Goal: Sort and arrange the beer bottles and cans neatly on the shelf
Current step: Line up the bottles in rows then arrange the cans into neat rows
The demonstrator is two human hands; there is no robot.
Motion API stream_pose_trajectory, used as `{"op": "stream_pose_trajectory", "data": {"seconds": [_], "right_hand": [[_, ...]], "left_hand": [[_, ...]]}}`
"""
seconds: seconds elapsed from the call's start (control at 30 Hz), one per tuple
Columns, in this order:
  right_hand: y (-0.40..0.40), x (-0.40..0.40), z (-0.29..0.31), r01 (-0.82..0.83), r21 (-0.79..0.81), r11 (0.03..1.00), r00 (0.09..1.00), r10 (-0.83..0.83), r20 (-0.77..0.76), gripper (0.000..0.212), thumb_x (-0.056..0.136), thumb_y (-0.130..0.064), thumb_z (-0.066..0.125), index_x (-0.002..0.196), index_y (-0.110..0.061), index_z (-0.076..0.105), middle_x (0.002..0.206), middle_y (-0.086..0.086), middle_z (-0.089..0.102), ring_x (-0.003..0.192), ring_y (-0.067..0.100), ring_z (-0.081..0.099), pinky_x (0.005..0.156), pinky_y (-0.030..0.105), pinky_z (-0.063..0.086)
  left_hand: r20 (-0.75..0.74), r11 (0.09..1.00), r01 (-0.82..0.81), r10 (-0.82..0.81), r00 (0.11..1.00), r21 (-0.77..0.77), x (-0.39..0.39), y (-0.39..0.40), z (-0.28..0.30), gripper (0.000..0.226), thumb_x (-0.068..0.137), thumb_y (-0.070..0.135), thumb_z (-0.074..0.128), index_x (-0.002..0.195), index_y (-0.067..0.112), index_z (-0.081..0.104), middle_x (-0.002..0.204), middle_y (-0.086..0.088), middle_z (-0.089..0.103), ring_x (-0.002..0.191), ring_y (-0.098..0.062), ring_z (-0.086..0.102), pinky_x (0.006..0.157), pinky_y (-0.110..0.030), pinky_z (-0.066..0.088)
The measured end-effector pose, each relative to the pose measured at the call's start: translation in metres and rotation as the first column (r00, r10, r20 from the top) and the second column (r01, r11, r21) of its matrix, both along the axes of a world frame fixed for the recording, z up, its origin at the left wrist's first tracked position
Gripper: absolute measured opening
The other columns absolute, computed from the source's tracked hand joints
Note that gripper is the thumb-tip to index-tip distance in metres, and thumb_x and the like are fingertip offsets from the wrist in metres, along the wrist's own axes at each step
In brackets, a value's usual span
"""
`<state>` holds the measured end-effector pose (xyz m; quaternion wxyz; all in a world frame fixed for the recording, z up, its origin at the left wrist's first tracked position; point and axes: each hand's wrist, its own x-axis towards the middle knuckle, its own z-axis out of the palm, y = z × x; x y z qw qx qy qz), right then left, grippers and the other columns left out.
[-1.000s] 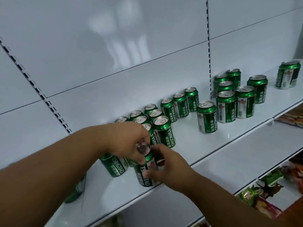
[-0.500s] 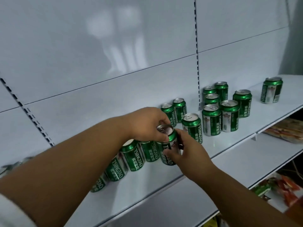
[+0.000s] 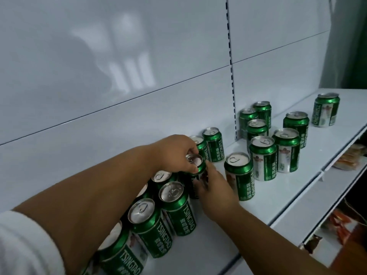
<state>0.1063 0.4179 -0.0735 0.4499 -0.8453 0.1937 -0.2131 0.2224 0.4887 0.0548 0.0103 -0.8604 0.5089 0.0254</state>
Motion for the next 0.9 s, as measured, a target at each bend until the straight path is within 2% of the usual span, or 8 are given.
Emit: {"op": "stream_pose_trajectory", "data": {"seconds": [0.03, 0.13, 0.27, 0.33, 0.4, 0.6, 0.77, 0.9], "right_hand": [[0.000, 0.003, -0.001, 0.001, 0.016, 1.000, 1.000, -0.001, -0.002, 0.057, 0.096, -0.036, 0.053, 0.148, -0.034, 0.029, 0.129, -0.007, 0.056, 0.119, 0.013, 0.054, 0.090, 0.023, 0.033], [-0.003, 0.013, -0.006, -0.001, 0.063, 0.998, 0.999, -0.002, 0.048, 0.058, 0.091, -0.039, 0.056, 0.144, -0.032, 0.035, 0.128, -0.003, 0.058, 0.116, 0.015, 0.057, 0.097, 0.039, 0.048], [-0.009, 0.024, -0.010, -0.035, 0.144, 0.989, 0.996, 0.023, 0.086, 0.058, 0.072, -0.050, 0.060, 0.128, -0.042, 0.044, 0.122, -0.011, 0.058, 0.114, 0.009, 0.058, 0.097, 0.041, 0.051], [-0.011, 0.027, -0.010, -0.052, 0.177, 0.983, 0.994, 0.034, 0.102, 0.063, 0.065, -0.054, 0.062, 0.124, -0.046, 0.043, 0.123, -0.014, 0.055, 0.116, 0.010, 0.058, 0.098, 0.042, 0.051], [-0.014, 0.028, -0.009, -0.062, 0.179, 0.982, 0.994, 0.044, 0.098, 0.064, 0.064, -0.051, 0.067, 0.123, -0.048, 0.042, 0.124, -0.015, 0.053, 0.117, 0.010, 0.057, 0.099, 0.042, 0.051], [-0.013, 0.024, -0.009, -0.038, 0.088, 0.995, 0.995, 0.029, 0.096, 0.064, 0.080, -0.035, 0.073, 0.136, -0.037, 0.042, 0.129, -0.014, 0.050, 0.121, 0.010, 0.051, 0.104, 0.040, 0.046], [-0.012, 0.021, -0.009, -0.020, 0.037, 0.999, 0.995, 0.016, 0.096, 0.068, 0.086, -0.032, 0.070, 0.145, -0.030, 0.036, 0.135, -0.009, 0.048, 0.127, 0.011, 0.047, 0.107, 0.039, 0.042], [-0.013, 0.021, -0.010, -0.025, 0.048, 0.999, 0.996, 0.021, 0.089, 0.070, 0.087, -0.031, 0.069, 0.148, -0.027, 0.034, 0.138, -0.008, 0.046, 0.129, 0.011, 0.044, 0.109, 0.037, 0.040]], "left_hand": [[-0.009, 1.000, -0.002, 0.002, 1.000, 0.000, 0.005, -0.002, -0.003, 0.054, 0.074, 0.045, 0.080, 0.122, 0.026, 0.063, 0.111, 0.009, 0.058, 0.101, -0.011, 0.056, 0.089, -0.031, 0.048], [-0.022, 1.000, 0.003, -0.002, 1.000, 0.009, 0.018, -0.004, -0.006, 0.054, 0.072, 0.046, 0.082, 0.120, 0.027, 0.064, 0.107, 0.012, 0.058, 0.097, -0.009, 0.057, 0.082, -0.025, 0.046], [-0.112, 0.997, -0.042, 0.049, 0.993, 0.068, 0.032, -0.001, 0.002, 0.037, 0.081, 0.048, 0.074, 0.113, 0.031, 0.065, 0.097, 0.019, 0.060, 0.090, -0.002, 0.057, 0.075, -0.020, 0.043], [-0.102, 0.994, -0.107, 0.105, 0.989, -0.022, 0.038, 0.000, 0.008, 0.021, 0.091, 0.043, 0.063, 0.108, 0.030, 0.067, 0.092, 0.018, 0.064, 0.090, -0.004, 0.060, 0.078, -0.023, 0.046], [-0.004, 0.983, -0.132, 0.133, 0.991, -0.124, 0.047, -0.001, 0.011, 0.012, 0.094, 0.033, 0.062, 0.103, 0.029, 0.067, 0.088, 0.017, 0.062, 0.092, -0.010, 0.063, 0.077, -0.025, 0.049], [0.115, 0.974, -0.061, 0.036, 0.993, 0.218, 0.059, -0.008, 0.003, 0.062, 0.082, 0.024, 0.069, 0.137, 0.039, 0.045, 0.126, 0.000, 0.053, 0.115, -0.022, 0.053, 0.097, -0.040, 0.046], [0.250, 0.972, -0.064, 0.005, 0.968, 0.226, 0.057, -0.015, -0.004, 0.053, 0.084, 0.025, 0.070, 0.132, 0.023, 0.047, 0.121, -0.002, 0.057, 0.112, -0.024, 0.054, 0.090, -0.041, 0.048], [0.293, 0.964, -0.046, -0.034, 0.955, 0.260, 0.056, -0.012, -0.003, 0.050, 0.087, 0.031, 0.067, 0.132, 0.021, 0.047, 0.120, -0.003, 0.056, 0.112, -0.024, 0.052, 0.093, -0.040, 0.046]]}}
